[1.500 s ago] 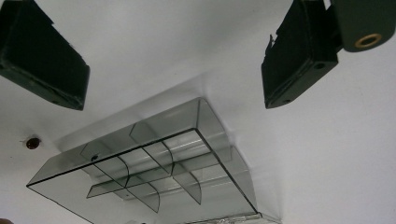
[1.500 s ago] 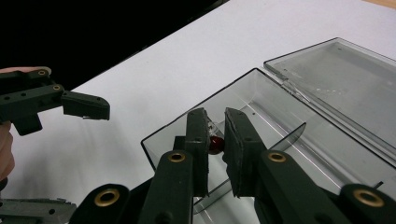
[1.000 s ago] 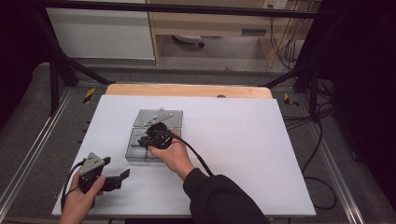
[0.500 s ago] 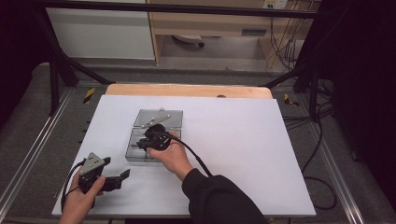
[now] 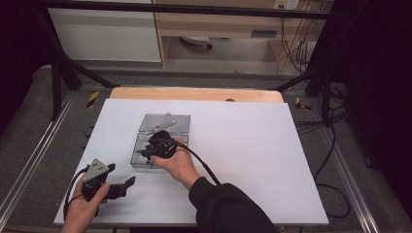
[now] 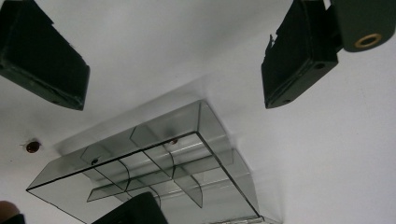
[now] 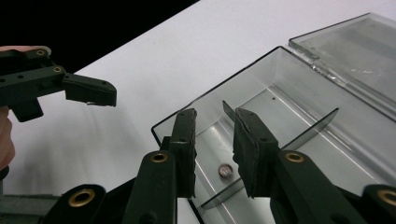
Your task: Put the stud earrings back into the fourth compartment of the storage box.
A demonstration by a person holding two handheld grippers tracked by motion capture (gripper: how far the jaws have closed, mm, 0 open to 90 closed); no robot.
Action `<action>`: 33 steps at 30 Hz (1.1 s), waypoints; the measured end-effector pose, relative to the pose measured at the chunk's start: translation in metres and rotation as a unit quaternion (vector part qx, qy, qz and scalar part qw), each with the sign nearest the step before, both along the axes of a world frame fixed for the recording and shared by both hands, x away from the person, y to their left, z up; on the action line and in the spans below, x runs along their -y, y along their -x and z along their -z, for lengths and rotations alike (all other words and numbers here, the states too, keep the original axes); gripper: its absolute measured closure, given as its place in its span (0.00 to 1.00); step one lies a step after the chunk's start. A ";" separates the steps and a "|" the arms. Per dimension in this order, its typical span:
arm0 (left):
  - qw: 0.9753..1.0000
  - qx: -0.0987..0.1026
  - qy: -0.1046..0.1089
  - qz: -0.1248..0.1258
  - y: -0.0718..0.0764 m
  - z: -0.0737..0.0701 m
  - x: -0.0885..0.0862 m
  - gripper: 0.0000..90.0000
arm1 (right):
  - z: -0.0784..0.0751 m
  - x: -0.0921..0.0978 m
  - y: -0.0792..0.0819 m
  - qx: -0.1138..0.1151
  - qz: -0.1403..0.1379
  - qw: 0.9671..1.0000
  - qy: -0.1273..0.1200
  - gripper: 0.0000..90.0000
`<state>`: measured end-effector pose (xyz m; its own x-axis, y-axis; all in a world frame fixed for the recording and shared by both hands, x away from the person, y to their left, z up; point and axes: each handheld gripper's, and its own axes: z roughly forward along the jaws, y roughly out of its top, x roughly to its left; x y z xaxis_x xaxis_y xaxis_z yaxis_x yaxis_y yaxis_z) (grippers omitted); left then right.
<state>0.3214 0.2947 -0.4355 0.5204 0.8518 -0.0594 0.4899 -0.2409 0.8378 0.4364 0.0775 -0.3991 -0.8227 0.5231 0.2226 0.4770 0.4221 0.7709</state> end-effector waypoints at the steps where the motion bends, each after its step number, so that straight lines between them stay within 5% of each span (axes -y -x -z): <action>1: 1.000 0.000 0.000 -0.001 0.000 0.000 0.000 0.09 | -0.002 0.002 0.001 0.002 0.001 1.000 -0.003 0.75; 10: 1.000 0.000 -0.001 -0.001 0.000 0.000 0.000 0.09 | -0.015 0.018 0.013 0.004 0.000 1.000 -0.022 0.52; 17: 1.000 0.000 -0.005 -0.003 0.001 0.000 0.000 0.09 | -0.024 0.039 0.027 0.041 0.019 0.999 0.014 0.20; 27: 1.000 0.000 -0.004 -0.004 0.001 0.000 -0.001 0.09 | -0.027 0.072 0.038 0.042 0.053 0.998 0.006 0.07; 33: 1.000 0.001 -0.005 -0.004 0.001 0.000 -0.001 0.09 | -0.026 0.090 0.044 0.063 0.064 0.996 0.010 0.05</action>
